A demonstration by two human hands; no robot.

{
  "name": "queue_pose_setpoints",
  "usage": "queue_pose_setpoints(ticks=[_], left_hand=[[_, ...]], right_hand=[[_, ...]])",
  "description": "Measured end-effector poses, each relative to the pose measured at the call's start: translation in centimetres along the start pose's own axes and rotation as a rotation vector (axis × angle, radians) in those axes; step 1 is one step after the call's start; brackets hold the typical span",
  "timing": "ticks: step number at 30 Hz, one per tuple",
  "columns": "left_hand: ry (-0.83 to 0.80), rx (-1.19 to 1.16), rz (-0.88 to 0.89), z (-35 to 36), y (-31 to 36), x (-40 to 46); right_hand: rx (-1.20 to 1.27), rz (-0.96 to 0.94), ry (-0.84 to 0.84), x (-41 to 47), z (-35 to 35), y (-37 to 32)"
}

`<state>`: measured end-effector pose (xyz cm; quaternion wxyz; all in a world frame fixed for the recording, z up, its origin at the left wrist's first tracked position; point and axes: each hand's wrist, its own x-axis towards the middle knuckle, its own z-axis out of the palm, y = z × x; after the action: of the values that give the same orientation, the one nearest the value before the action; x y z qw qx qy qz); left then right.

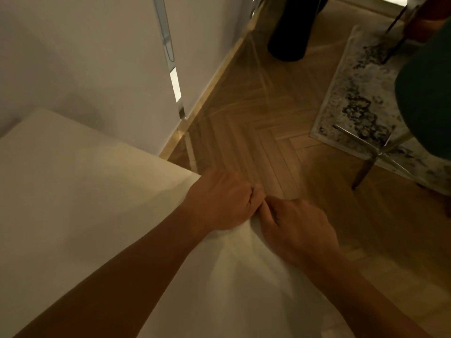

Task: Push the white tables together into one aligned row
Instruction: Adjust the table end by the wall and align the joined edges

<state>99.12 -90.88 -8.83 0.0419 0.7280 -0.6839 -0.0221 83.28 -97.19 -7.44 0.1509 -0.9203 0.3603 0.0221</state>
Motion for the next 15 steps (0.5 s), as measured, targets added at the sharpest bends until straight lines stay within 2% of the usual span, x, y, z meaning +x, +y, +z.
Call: queue_pose_setpoints(ticks=[2, 4, 6, 8, 10, 13, 15], left_hand=[[-0.02, 0.029, 0.04, -0.8, 0.1, -0.1], [-0.059, -0.055, 0.018, -1.1, 0.1, -0.3], [0.022, -0.146, 0.011, -1.5, -1.2, -1.3], [0.104, 0.031, 0.035, -0.6, -4.4, -2.7], [0.043, 0.096, -0.058, -1.0, -8.5, -4.2], [-0.004, 0.126, -0.108, -2.0, -12.7, -5.3], [0.024, 0.091, -0.17, -2.1, -14.4, -5.3]], right_hand=[[-0.023, -0.004, -0.008, 0.0, -0.1, -0.1], [-0.042, -0.008, -0.02, -0.1, -0.2, -0.2], [-0.017, -0.018, -0.036, 0.2, -0.3, -1.1], [0.031, -0.047, -0.067, 1.3, -0.3, -3.2], [0.08, -0.089, -0.074, 2.9, 0.3, -6.1], [0.109, -0.129, -0.025, 5.9, 1.7, -10.3], [0.171, -0.115, -0.045, 7.6, 2.5, -12.6]])
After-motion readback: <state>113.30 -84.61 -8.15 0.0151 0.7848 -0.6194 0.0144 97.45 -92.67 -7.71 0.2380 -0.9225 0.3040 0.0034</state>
